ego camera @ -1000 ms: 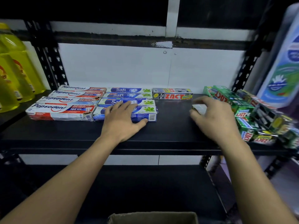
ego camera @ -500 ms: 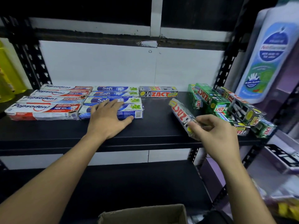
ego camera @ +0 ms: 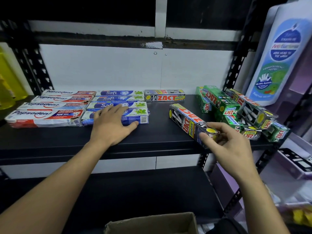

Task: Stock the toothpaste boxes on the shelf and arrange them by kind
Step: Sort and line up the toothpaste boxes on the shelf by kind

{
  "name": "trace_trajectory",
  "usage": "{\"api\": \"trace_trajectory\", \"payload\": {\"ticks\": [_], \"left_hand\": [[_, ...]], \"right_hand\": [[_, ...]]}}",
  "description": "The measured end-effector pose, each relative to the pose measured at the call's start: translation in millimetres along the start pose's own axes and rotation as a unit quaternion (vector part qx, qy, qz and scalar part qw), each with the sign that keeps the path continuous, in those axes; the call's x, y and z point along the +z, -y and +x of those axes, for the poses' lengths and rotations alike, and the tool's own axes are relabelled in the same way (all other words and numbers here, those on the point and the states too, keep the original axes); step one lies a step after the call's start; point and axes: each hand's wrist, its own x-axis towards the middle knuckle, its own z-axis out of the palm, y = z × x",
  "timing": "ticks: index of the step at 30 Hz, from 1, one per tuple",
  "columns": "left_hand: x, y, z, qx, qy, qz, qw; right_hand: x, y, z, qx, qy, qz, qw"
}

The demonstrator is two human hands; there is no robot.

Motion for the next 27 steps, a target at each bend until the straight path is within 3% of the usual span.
{"api": "trace_trajectory", "payload": {"ticks": [5,9,13,19,23,27], "left_hand": [[0,0,0,0.0,0.001,-0.001,1.0],[0,0,0,0.001,-0.001,-0.001,1.0],[0,0,0,-0.001,0.004,-0.003,1.0],[-3,-2,-1,0.0,0.002,-0.003,1.0],[-3,-2,-2,0.0,0.002,-0.003,1.0],[-4,-3,-2,0.001,0.003,-0.004,1.0]], "right_hand": [[2,-2,2,0.07,-0.032,0.102,0.992],[2,1,-5,0.012,0.004,-0.002,1.0],[2,-7,-5,-0.059,0.104,0.004,0.993],[7,-14,27,-0.176,0.135,-0.077,0.972],[14,-8,57,-0.188,0.272,-0.104,0.938],[25,-11,79,-0.189,0.267,-0.1,0.94]]}}
